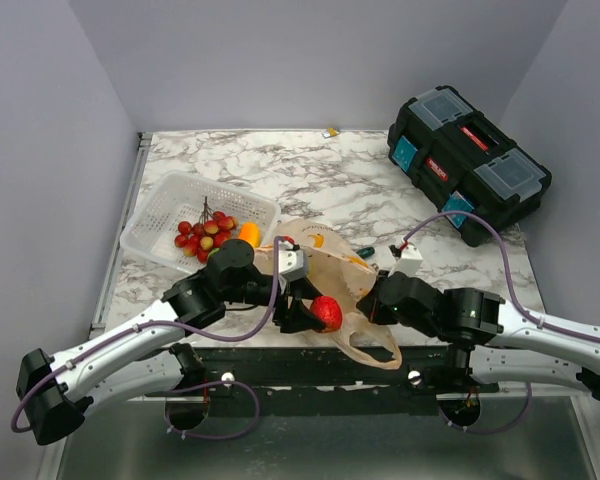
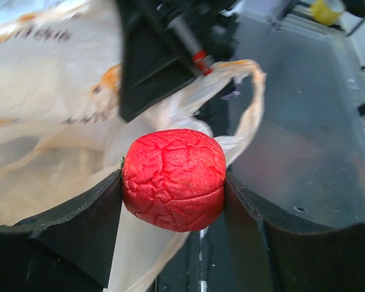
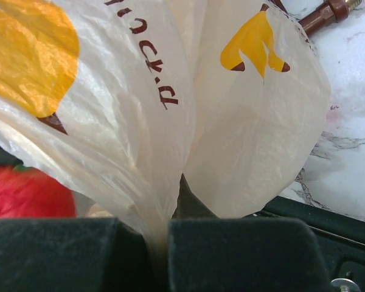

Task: Take the fake fruits out of the plastic bag
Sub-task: Take out the fake fruit from the plastic bag, then place the fake fruit in the bin.

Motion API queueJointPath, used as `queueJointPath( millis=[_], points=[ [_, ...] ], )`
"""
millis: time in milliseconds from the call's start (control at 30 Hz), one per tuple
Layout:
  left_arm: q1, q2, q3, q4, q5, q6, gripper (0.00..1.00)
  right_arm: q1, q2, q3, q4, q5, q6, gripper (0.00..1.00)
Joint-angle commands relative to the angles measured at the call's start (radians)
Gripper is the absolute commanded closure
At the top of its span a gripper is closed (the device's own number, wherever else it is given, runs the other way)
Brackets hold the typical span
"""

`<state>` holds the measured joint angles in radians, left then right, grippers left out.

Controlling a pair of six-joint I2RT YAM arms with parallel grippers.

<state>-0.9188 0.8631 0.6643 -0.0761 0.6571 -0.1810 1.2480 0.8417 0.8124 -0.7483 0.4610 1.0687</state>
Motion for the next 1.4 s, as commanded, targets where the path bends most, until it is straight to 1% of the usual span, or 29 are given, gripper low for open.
queueJointPath(
  millis=[0,67,133,200,300,400,467,533,600,733,800,833,867,933,1000,1100,1267,1367],
  points=[
    [-0.003,-0.021,0.091,0.026,0.239,-0.01,1.0,-0.002,0.019,0.007,0.01,0.024,0.019,0.99],
    [-0.003,-0.029,0.12,0.02,0.261,-0.021,1.0,-0.001,0.02,0.005,0.019,0.019,0.018,0.99],
    [-0.003,-0.043,0.133,0.056,0.298,-0.051,1.0,-0.001,0.019,0.001,0.025,0.014,0.014,0.99],
    [-0.003,-0.054,0.149,0.107,0.298,-0.1,1.0,-0.002,0.019,0.002,0.023,0.013,0.015,0.99],
    [0.007,-0.08,0.179,0.148,0.168,-0.203,1.0,-0.002,0.017,0.008,0.02,0.012,0.011,0.99],
    [0.037,-0.119,0.212,0.153,-0.014,-0.271,1.0,-0.001,0.017,0.012,0.015,0.014,0.01,0.99],
    [0.072,-0.148,0.246,0.119,-0.159,-0.283,1.0,-0.002,0.014,0.014,0.015,0.013,0.01,0.99],
    [0.108,-0.181,0.271,0.081,-0.345,-0.284,1.0,-0.001,0.013,0.016,0.015,0.01,0.008,0.99],
    [0.142,-0.211,0.295,0.028,-0.563,-0.265,1.0,-0.002,0.012,0.017,0.011,0.009,0.008,0.99],
    [0.15,-0.22,0.365,-0.117,-1.16,-0.131,1.0,-0.001,0.007,0.016,0.011,0.009,0.011,0.99],
    [0.152,-0.181,0.393,-0.169,-1.404,-0.03,1.0,-0.001,0.004,0.013,0.011,0.009,0.014,0.99],
    [0.152,-0.159,0.388,-0.164,-1.496,0.046,1.0,-0.001,0.003,0.012,0.013,0.009,0.015,0.99],
    [0.154,-0.134,0.379,-0.155,-1.549,0.106,1.0,-0.001,0.003,0.012,0.013,0.008,0.016,0.99],
    [0.167,-0.1,0.345,-0.138,-1.592,0.202,1.0,-0.001,0.006,0.015,0.011,0.008,0.013,0.99],
    [0.189,-0.087,0.313,-0.162,-1.579,0.188,1.0,-0.001,0.008,0.019,0.008,0.008,0.011,0.99],
    [0.215,-0.077,0.283,-0.239,-1.534,0.07,1.0,-0.001,0.014,0.023,0.006,0.012,0.008,0.99],
    [0.309,-0.054,0.269,-0.4,-1.432,-0.23,1.0,-0.002,0.014,0.023,0.006,0.008,0.008,0.99],
    [0.373,-0.017,0.283,-0.484,-1.373,-0.378,1.0,-0.002,0.011,0.023,0.0,0.007,0.009,0.99]
  ],
)
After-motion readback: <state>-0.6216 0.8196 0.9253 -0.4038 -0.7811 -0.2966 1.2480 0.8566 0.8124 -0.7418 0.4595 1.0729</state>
